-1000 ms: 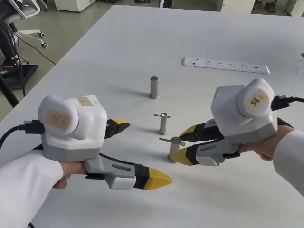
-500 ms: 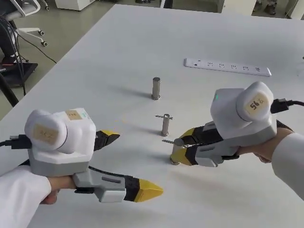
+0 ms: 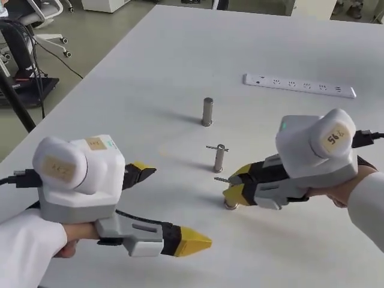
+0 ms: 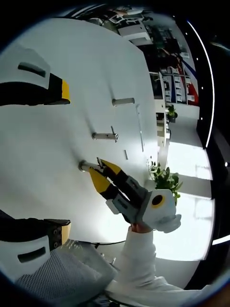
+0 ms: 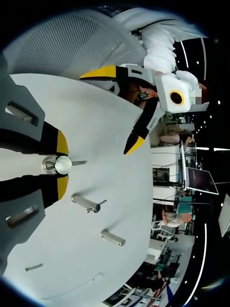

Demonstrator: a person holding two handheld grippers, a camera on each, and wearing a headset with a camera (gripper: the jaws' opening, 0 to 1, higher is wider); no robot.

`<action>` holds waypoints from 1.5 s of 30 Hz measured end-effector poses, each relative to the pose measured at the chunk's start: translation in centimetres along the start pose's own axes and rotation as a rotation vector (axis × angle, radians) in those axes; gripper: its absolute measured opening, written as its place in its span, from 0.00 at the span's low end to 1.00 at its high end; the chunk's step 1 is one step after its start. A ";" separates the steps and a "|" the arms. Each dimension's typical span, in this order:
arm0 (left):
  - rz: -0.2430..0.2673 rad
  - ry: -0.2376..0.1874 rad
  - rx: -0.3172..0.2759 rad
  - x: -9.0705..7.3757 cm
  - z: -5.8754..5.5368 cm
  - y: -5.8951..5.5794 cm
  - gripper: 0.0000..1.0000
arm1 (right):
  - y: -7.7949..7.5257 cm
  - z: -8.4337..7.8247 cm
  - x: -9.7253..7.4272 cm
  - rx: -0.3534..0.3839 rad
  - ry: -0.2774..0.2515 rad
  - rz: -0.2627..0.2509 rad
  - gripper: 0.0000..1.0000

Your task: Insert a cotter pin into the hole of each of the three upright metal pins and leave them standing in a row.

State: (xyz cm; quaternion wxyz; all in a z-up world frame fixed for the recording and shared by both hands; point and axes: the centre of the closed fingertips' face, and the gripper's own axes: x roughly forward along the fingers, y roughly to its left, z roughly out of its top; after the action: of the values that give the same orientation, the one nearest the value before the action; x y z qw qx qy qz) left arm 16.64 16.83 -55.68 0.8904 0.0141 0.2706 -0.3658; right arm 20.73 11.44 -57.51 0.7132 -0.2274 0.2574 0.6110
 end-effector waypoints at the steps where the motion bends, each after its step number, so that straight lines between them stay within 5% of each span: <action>1: 0.002 0.000 -0.004 0.0 0.0 0.1 0.99 | 0.0 0.0 0.0 -0.004 -0.003 0.004 0.09; 13: -0.008 0.013 -0.032 0.4 -0.7 0.0 0.99 | 0.4 -0.1 -0.3 -0.062 -0.006 0.062 0.08; 24: -0.004 0.030 -0.034 0.0 -0.6 0.3 0.99 | -3.2 -0.8 -1.6 -0.103 0.002 0.031 0.08; 36: 0.003 0.045 -0.039 -0.3 -0.9 0.4 0.99 | -6.7 -1.4 -2.4 -0.059 -0.013 -0.007 0.08; 45: 0.005 0.044 -0.068 -0.5 -1.3 0.0 0.99 | -7.0 -1.1 -2.4 -0.039 -0.032 0.017 0.08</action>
State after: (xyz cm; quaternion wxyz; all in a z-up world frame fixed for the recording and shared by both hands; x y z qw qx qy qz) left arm 15.71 17.42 -56.53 0.8851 -0.0074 0.3025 -0.3537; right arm 27.25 7.89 -56.75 0.7076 -0.2289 0.2359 0.6255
